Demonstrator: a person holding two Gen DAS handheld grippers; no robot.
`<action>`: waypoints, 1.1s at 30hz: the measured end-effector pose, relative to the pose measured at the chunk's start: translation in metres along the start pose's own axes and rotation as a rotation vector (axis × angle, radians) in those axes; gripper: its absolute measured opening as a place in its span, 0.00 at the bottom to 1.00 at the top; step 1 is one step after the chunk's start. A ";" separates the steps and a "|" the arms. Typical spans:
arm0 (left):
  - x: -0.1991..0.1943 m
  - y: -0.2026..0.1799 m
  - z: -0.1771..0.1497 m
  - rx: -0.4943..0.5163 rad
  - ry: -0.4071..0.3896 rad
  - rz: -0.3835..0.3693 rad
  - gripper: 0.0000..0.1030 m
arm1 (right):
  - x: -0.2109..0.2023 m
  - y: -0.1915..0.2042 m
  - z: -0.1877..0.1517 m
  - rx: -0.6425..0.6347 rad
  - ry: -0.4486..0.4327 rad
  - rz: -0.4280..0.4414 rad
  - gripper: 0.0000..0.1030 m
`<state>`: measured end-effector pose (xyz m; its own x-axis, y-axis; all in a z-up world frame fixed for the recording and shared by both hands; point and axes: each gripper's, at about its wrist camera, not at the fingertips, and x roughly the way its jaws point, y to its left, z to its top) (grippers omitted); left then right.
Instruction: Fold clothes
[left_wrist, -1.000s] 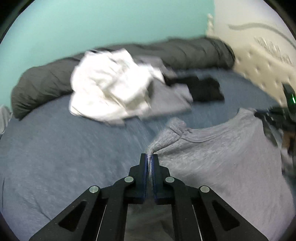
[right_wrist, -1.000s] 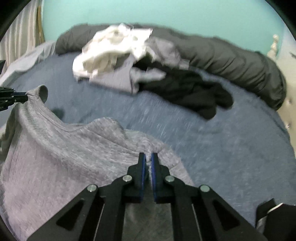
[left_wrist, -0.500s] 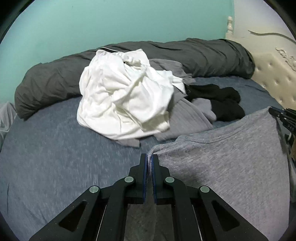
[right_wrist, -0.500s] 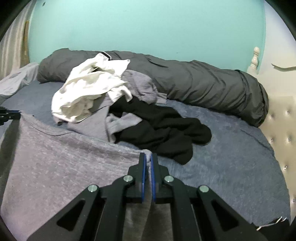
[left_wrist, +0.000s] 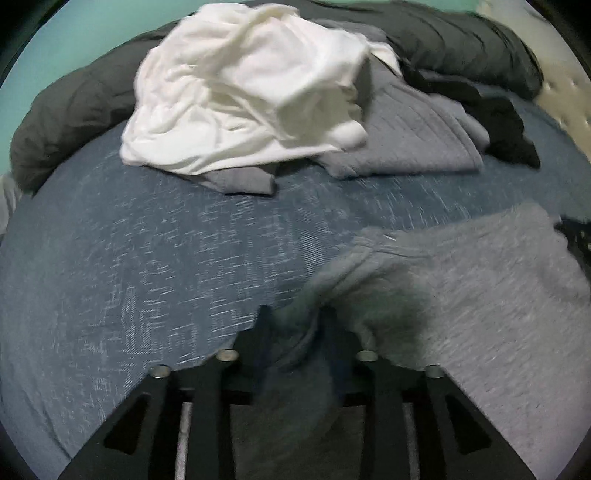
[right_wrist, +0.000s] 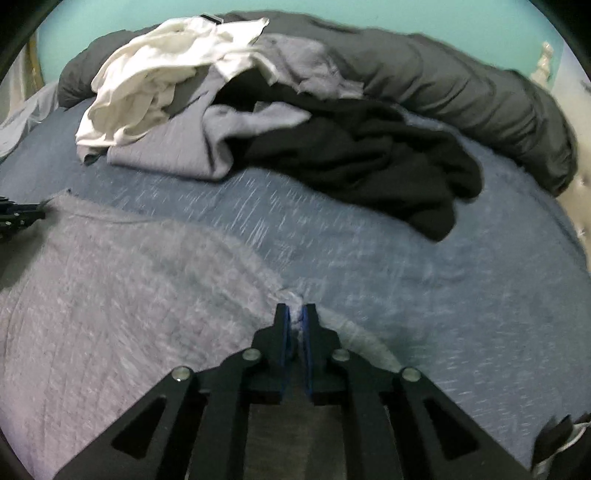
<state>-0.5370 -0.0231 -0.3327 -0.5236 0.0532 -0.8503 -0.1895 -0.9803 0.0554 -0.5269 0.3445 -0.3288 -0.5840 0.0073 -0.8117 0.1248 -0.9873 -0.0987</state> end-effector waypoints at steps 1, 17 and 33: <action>-0.007 0.008 0.001 -0.041 -0.017 -0.020 0.40 | -0.001 -0.002 0.000 0.009 -0.002 0.002 0.15; -0.171 0.042 -0.131 -0.146 -0.005 -0.205 0.57 | -0.148 -0.026 -0.120 0.271 -0.034 0.268 0.52; -0.256 0.019 -0.300 -0.136 0.145 -0.244 0.57 | -0.246 -0.011 -0.276 0.369 0.113 0.300 0.62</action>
<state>-0.1575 -0.1120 -0.2707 -0.3509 0.2719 -0.8961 -0.1768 -0.9590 -0.2217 -0.1633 0.3978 -0.2863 -0.4729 -0.2888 -0.8325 -0.0307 -0.9388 0.3431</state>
